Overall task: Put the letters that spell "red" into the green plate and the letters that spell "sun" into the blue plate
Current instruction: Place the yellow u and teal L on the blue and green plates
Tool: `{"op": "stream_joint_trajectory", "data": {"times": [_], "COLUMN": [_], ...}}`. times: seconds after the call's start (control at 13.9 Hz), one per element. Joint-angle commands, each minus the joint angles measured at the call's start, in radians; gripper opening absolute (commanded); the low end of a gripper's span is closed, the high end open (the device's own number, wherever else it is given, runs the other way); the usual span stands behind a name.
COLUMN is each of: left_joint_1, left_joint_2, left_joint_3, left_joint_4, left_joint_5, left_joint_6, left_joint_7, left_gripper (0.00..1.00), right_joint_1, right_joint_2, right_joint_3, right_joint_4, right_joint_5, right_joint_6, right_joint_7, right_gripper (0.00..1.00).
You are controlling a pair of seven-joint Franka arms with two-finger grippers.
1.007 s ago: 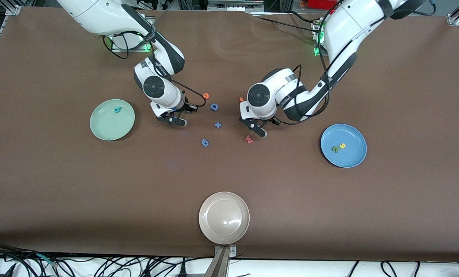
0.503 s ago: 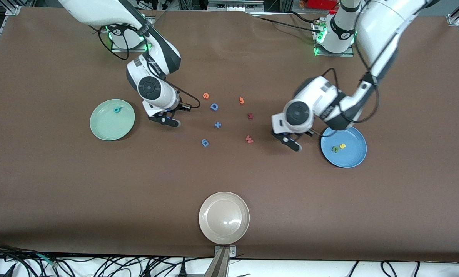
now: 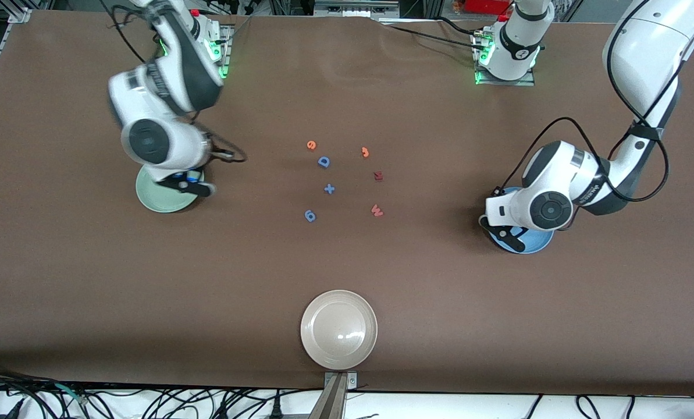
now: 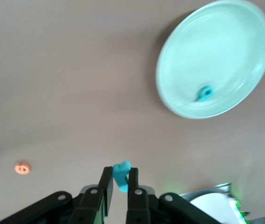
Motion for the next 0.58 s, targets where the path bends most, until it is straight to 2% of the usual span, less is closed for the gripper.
{"op": "stream_joint_trajectory", "data": {"times": [0.0, 0.14, 0.22, 0.29, 0.36, 0.5], "left_joint_1": [0.006, 0.019, 0.023, 0.020, 0.023, 0.023], "left_joint_2": [0.027, 0.044, 0.044, 0.046, 0.046, 0.044], "left_joint_3": [0.008, 0.010, 0.009, 0.009, 0.009, 0.009], "left_joint_4": [-0.008, -0.013, -0.013, -0.013, -0.013, -0.013], "left_joint_5": [0.028, 0.054, 0.054, 0.053, 0.053, 0.053], "left_joint_6": [0.024, 0.041, 0.041, 0.041, 0.041, 0.041], "left_joint_7": [0.023, 0.023, 0.023, 0.023, 0.023, 0.023], "left_gripper": [0.00, 0.00, 0.14, 0.48, 0.98, 1.00], "right_joint_1": [0.000, 0.000, 0.000, 0.000, 0.000, -0.002], "right_joint_2": [-0.007, 0.027, 0.045, 0.061, 0.079, 0.128], "right_joint_3": [-0.159, -0.248, -0.277, -0.299, -0.318, -0.332], "right_joint_4": [0.001, -0.011, -0.023, -0.046, -0.077, -0.120], "right_joint_5": [0.040, 0.040, 0.040, 0.038, 0.038, 0.040], "right_joint_6": [-0.023, 0.003, 0.032, 0.084, 0.154, 0.272], "right_joint_7": [-0.238, -0.370, -0.415, -0.447, -0.481, -0.527], "right_gripper": [0.05, 0.05, 0.05, 0.04, 0.05, 0.04]}}
